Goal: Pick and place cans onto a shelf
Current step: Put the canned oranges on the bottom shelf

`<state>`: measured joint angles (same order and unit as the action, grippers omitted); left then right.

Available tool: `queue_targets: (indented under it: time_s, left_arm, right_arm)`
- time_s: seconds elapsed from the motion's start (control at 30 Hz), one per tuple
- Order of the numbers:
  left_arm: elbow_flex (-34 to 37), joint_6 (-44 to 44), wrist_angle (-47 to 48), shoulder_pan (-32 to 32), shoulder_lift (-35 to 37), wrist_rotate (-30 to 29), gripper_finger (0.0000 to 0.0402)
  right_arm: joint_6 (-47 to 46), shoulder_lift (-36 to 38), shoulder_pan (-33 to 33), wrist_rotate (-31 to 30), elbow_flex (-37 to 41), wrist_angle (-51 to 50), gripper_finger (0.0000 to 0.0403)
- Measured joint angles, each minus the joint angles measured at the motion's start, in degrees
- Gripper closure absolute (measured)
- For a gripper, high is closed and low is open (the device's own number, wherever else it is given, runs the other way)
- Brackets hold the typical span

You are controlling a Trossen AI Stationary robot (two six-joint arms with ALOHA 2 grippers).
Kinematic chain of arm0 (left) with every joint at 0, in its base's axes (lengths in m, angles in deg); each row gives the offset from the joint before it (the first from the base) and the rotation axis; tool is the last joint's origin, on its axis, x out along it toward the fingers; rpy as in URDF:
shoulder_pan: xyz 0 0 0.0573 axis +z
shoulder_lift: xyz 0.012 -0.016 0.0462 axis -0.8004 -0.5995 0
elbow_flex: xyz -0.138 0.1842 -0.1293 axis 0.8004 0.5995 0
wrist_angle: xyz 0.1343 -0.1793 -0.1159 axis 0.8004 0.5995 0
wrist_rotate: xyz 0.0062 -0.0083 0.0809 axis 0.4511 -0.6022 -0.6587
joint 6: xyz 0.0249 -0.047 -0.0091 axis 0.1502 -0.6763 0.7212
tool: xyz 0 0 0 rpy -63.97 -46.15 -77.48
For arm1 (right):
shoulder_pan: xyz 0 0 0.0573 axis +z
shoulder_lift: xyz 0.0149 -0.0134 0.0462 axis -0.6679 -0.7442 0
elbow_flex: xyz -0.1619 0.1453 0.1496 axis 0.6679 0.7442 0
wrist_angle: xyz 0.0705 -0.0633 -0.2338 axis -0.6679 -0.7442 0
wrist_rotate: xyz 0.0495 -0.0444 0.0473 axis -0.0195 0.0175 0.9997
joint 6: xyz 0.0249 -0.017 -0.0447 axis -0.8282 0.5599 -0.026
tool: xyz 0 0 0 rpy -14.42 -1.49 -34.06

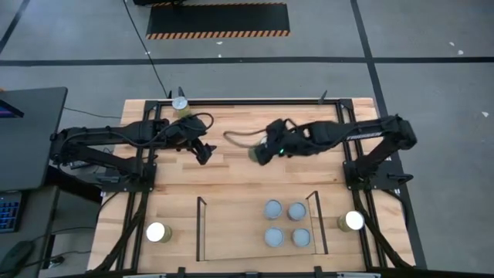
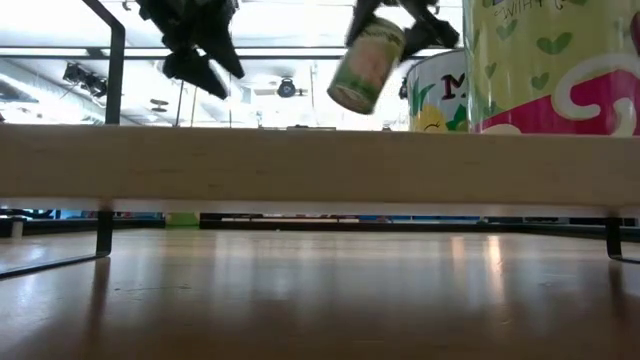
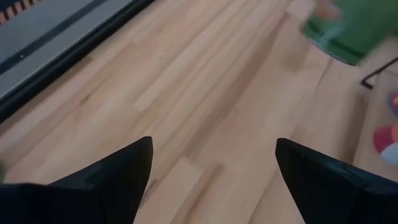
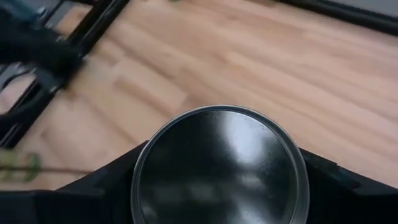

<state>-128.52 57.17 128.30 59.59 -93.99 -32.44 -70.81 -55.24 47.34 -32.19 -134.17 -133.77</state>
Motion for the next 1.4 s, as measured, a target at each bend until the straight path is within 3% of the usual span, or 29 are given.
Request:
queue_targets:
  time_s: [0.33, 0.57, 1.07, 1.4]
  left_arm:
    - [0.0, -2.0, 8.9, -3.0, 3.9, 0.6, 0.0056]
    - [0.0, -2.2, 8.5, -5.0, 4.5, 0.5, 0.0056]
    - [0.0, -2.7, 7.8, -5.4, 4.3, 0.5, 0.0056]
    - [0.0, -2.6, 7.7, -5.4, 4.3, 0.5, 0.0056]
  right_arm:
    - [1.4, -18.0, 9.0, 0.5, -22.7, -9.4, 0.0091]
    - [-0.1, -28.9, 13.9, 2.2, -34.7, -15.4, 0.0090]
    - [-11.8, -38.8, 17.8, 6.1, -37.5, -22.7, 0.0090]
    - [-9.4, -39.5, 17.8, 7.5, -37.5, -20.6, 0.0081]
